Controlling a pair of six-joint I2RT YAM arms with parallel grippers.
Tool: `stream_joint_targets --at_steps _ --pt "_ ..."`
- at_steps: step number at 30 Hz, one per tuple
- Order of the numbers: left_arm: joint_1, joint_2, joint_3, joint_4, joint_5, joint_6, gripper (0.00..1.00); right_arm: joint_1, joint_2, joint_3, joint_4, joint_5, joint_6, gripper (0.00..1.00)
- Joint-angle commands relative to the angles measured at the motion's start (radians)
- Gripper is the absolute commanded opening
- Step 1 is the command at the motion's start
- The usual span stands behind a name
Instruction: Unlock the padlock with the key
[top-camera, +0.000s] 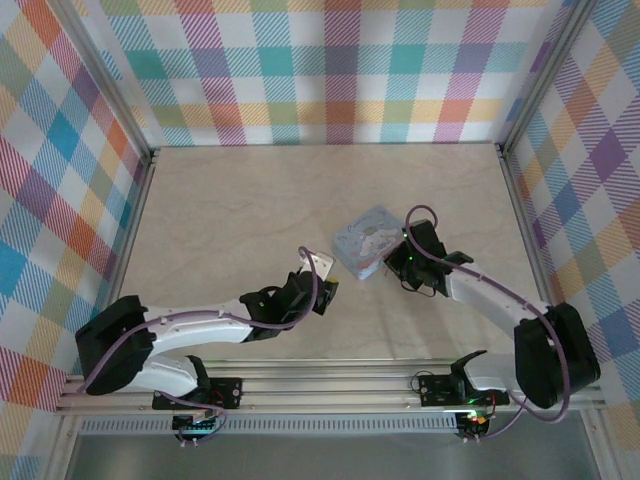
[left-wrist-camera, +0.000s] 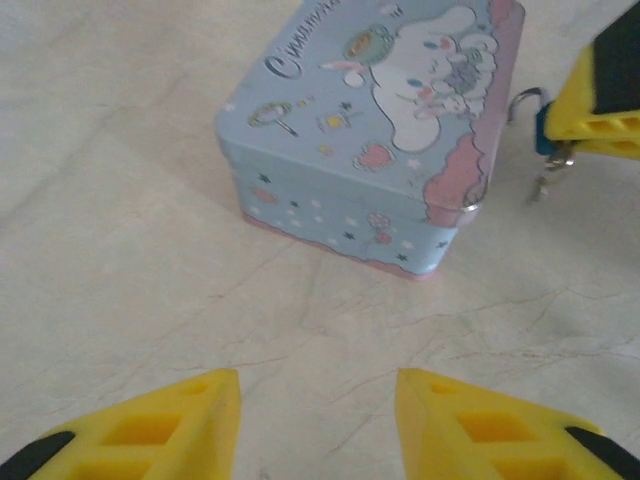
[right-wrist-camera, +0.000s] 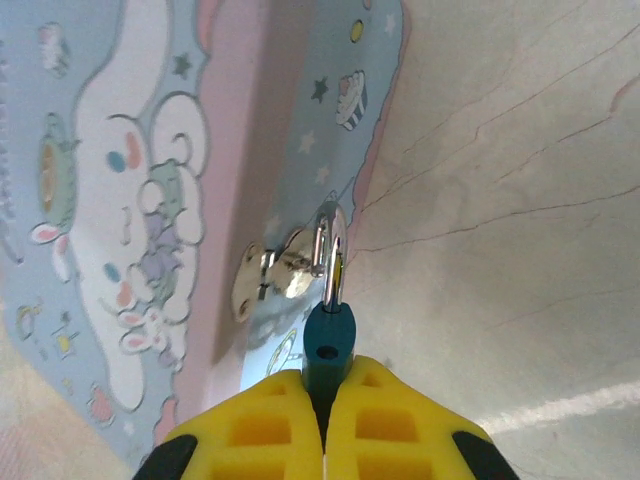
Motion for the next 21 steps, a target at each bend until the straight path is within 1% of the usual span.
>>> stream_joint_targets --at_steps 1,4,5,6,7,8,10,12,15,18,21 --pt "0.039 -0.056 0.096 -0.200 -0.064 -0.037 0.51 -0.008 -0.080 0.069 -0.072 0.043 -0.101 0.00" --pt "0.074 -0.076 0.180 -0.374 -0.095 -0.065 0.61 -0.007 -0.089 0.139 -0.125 0.036 -0.181 0.00" --pt "0.086 -0.084 0.208 -0.453 -0.114 -0.081 0.66 -0.008 -0.079 0.169 -0.141 0.022 -0.206 0.00" --pt "0.103 -0.090 0.233 -0.516 -0.127 -0.102 0.74 -0.008 -0.060 0.198 -0.152 -0.004 -0.229 0.00" --pt "0.119 -0.096 0.257 -0.567 -0.136 -0.121 0.85 -0.007 -0.038 0.227 -0.164 -0.033 -0.244 0.00" --pt "0.140 -0.103 0.282 -0.628 -0.146 -0.150 0.99 -0.003 -0.006 0.260 -0.174 -0.070 -0.257 0.00" --pt "0.181 -0.116 0.330 -0.750 -0.189 -0.227 1.00 0.019 0.068 0.321 -0.174 -0.149 -0.294 0.00" --pt "0.228 -0.142 0.364 -0.861 -0.219 -0.299 1.00 0.070 0.166 0.410 -0.202 -0.187 -0.334 0.00" --pt "0.279 -0.214 0.363 -0.941 -0.225 -0.343 1.00 0.166 0.320 0.570 -0.256 -0.191 -0.384 0.00" --pt "0.306 -0.310 0.331 -0.980 -0.233 -0.365 1.00 0.249 0.475 0.732 -0.275 -0.216 -0.401 0.00" --pt "0.334 -0.389 0.305 -1.045 -0.238 -0.391 1.00 0.296 0.627 0.881 -0.272 -0.305 -0.403 0.00"
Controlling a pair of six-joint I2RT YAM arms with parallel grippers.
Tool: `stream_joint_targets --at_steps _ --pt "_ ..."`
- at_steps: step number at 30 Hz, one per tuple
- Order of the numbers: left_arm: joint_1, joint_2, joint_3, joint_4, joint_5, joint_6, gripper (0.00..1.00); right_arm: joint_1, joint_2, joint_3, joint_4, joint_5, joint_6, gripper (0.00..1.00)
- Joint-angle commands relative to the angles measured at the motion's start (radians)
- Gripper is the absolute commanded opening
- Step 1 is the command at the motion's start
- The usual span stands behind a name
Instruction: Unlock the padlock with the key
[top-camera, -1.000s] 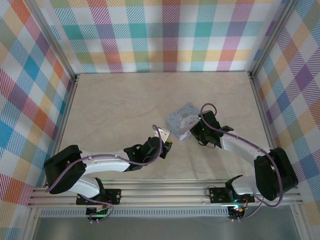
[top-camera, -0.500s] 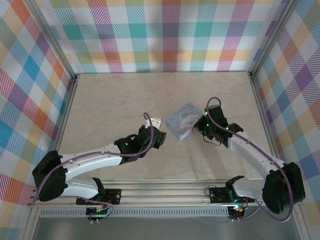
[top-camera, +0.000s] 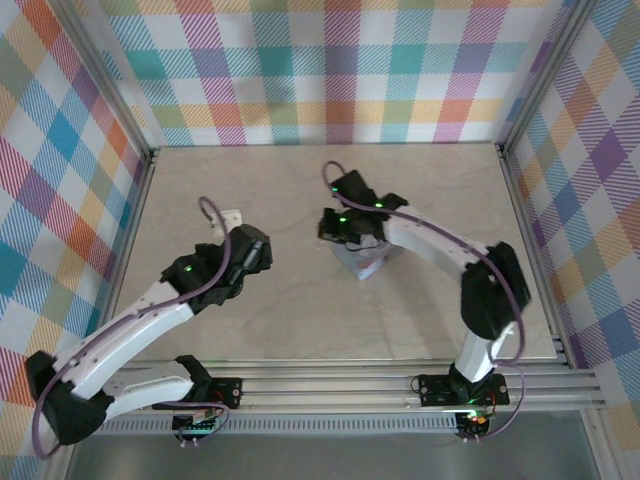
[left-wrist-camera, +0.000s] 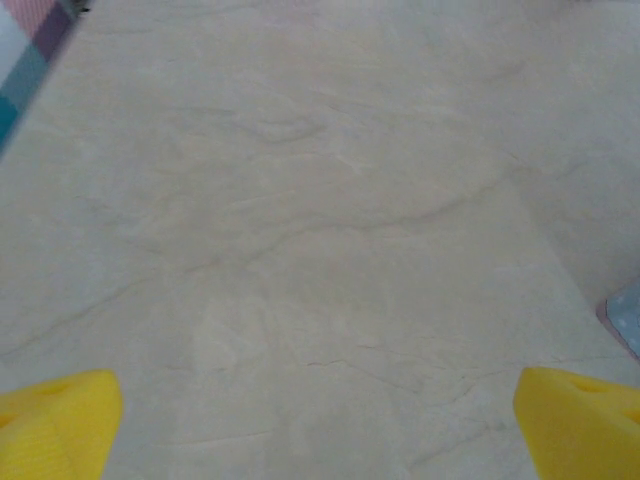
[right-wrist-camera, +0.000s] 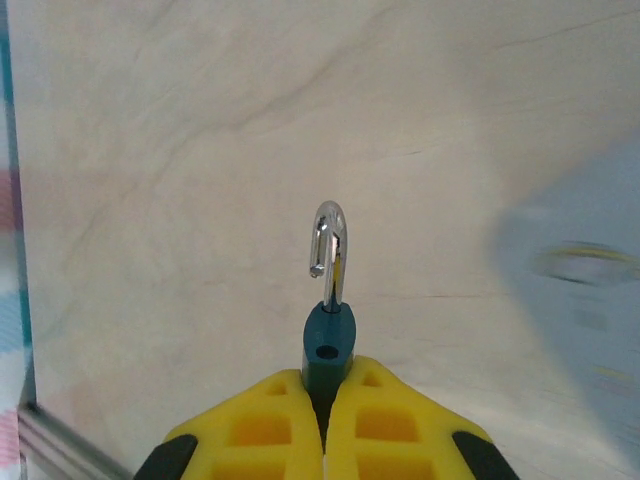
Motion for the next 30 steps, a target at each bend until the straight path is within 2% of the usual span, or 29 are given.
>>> stream_joint_targets --at_steps 1,9,13,18,22,26,30 --pt "0.030 -0.082 -0.031 -0.165 -0.039 -0.079 1.00 0.050 0.124 0.152 -0.043 -0.109 -0.042 0.00" --pt "0.049 -0.205 -0.087 -0.264 -0.030 -0.145 1.00 0.178 0.445 0.509 -0.051 -0.146 -0.024 0.00" --pt "0.051 -0.243 -0.114 -0.262 -0.036 -0.158 1.00 0.230 0.574 0.625 0.021 -0.150 -0.003 0.00" --pt "0.055 -0.268 -0.145 -0.264 -0.038 -0.169 1.00 0.279 0.751 0.858 -0.020 -0.200 0.037 0.02" --pt "0.055 -0.275 -0.156 -0.271 -0.037 -0.169 1.00 0.305 0.800 0.905 -0.016 -0.195 0.080 0.13" --pt "0.055 -0.290 -0.166 -0.272 -0.033 -0.169 1.00 0.309 0.814 0.902 -0.023 -0.171 0.094 0.15" --pt "0.055 -0.307 -0.169 -0.284 -0.041 -0.162 1.00 0.309 0.795 0.902 -0.054 -0.136 0.077 0.28"
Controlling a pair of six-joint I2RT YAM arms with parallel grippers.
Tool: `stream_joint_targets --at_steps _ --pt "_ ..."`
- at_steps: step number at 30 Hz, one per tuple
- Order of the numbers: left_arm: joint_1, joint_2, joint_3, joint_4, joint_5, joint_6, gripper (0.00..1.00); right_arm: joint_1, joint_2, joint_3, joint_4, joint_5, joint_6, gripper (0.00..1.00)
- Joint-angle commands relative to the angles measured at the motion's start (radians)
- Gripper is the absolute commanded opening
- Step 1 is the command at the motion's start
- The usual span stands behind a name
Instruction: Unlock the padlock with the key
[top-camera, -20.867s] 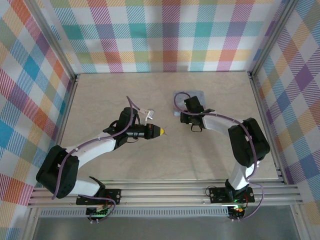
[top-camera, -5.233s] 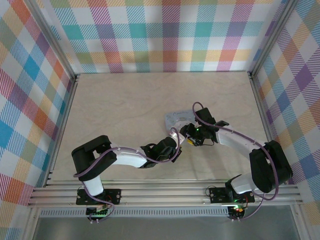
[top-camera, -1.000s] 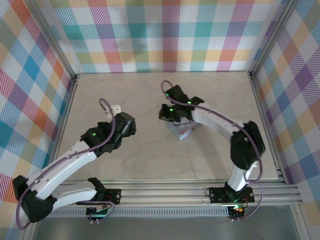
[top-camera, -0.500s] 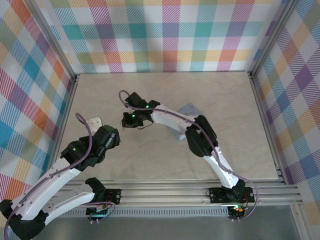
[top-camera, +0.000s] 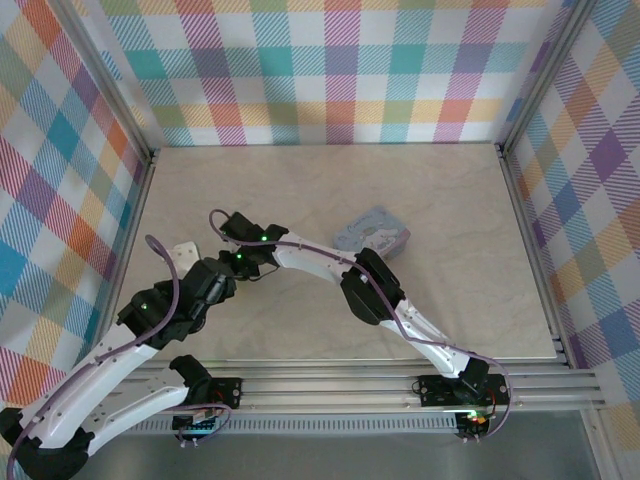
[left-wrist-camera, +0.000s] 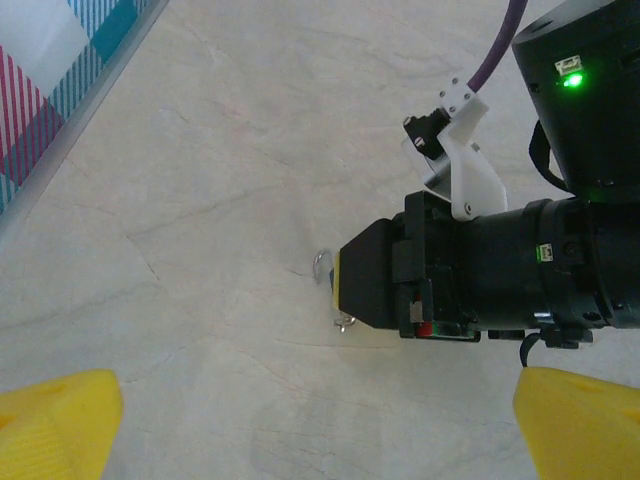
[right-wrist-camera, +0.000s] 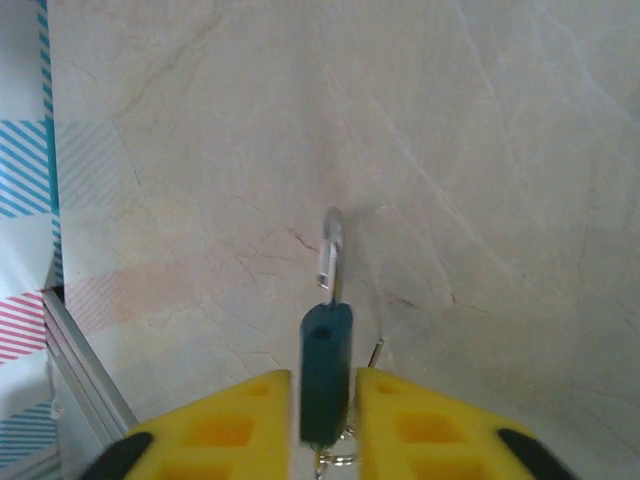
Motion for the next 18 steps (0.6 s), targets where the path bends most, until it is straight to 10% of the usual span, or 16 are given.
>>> stream_joint_targets --at_steps 1,18 --pt "0.011 -0.021 -0.017 -0.037 -0.022 -0.007 1.00 -0.007 -0.028 0.036 -0.035 0.036 -0.006 0.31" --pt "0.019 0.093 0.088 0.180 0.157 0.299 1.00 -0.062 -0.459 -0.208 -0.178 0.404 -0.326 0.69"
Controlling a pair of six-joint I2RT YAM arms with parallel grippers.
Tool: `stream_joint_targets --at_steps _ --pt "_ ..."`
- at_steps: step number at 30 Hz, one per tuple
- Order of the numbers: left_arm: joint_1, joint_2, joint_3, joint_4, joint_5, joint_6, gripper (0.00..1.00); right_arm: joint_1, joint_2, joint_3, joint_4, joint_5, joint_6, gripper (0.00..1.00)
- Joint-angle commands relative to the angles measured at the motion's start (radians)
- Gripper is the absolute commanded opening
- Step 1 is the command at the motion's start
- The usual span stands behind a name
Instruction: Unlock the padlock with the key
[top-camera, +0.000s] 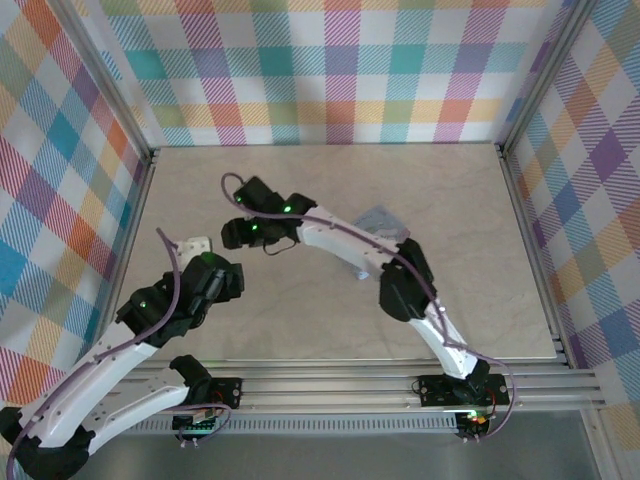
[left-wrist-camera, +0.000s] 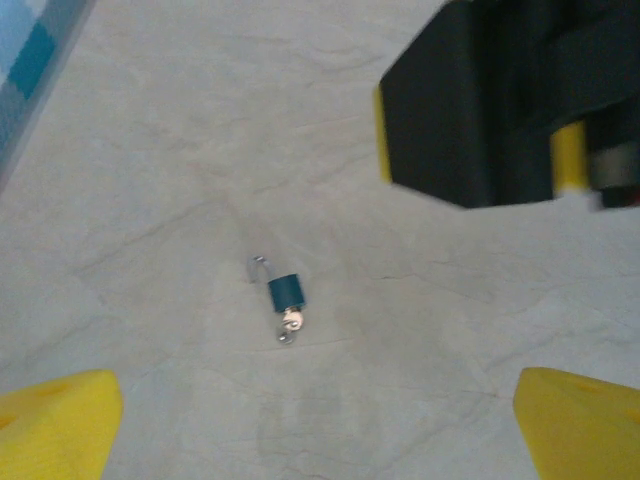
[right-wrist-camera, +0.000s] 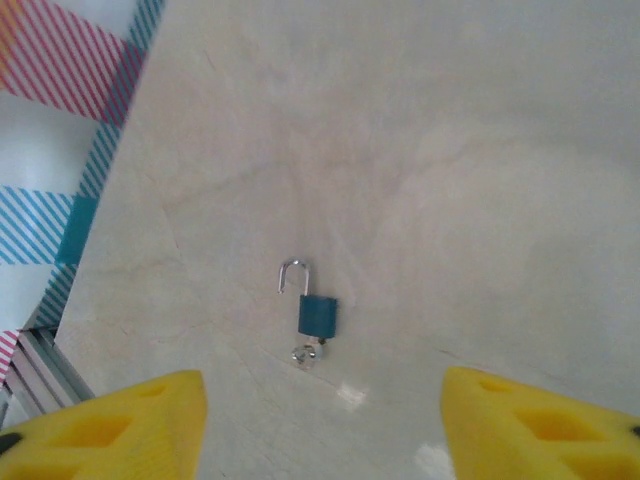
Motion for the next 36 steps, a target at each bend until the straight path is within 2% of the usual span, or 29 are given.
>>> stream_joint_targets --at_steps 1,3,6,11,15,18,20,24,27,31,33,36 --pt "0.017 0.059 0.052 0.107 0.042 0.111 1.00 -0.016 -0.141 -0.113 -0.034 0.156 -0.119 0.72" --pt "0.033 0.080 0.057 0.158 0.056 0.128 1.00 -0.035 -0.224 -0.226 -0.004 0.196 -0.131 0.82" --pt "0.103 0.111 0.068 0.234 0.187 0.163 1.00 -0.073 -0.342 -0.389 0.040 0.238 -0.143 1.00" --pt "0.239 0.193 0.088 0.355 0.339 0.244 1.00 -0.149 -0.522 -0.615 0.073 0.351 -0.181 1.00" --pt "0.352 0.266 0.074 0.482 0.435 0.307 1.00 -0.267 -0.685 -0.823 0.148 0.378 -0.212 1.00" --pt "0.464 0.291 0.002 0.655 0.537 0.253 1.00 -0.379 -0.814 -0.983 0.231 0.395 -0.235 1.00" --pt "0.520 0.309 -0.052 0.796 0.600 0.274 1.00 -0.453 -0.895 -1.090 0.309 0.406 -0.275 1.00" --pt "0.533 0.330 -0.183 1.040 0.503 0.345 1.00 -0.595 -1.019 -1.282 0.447 0.427 -0.298 1.00" --pt "0.546 0.376 -0.225 1.108 0.455 0.403 1.00 -0.698 -1.062 -1.378 0.515 0.387 -0.315 1.00" --pt "0.550 0.419 -0.268 1.126 0.369 0.450 1.00 -0.785 -1.064 -1.518 0.717 0.334 -0.408 1.00" --pt "0.557 0.413 -0.331 1.188 0.328 0.455 1.00 -0.829 -1.047 -1.564 0.778 0.297 -0.397 1.00" --pt "0.587 0.389 -0.431 1.306 0.317 0.441 1.00 -0.851 -1.037 -1.645 0.918 0.310 -0.415 1.00"
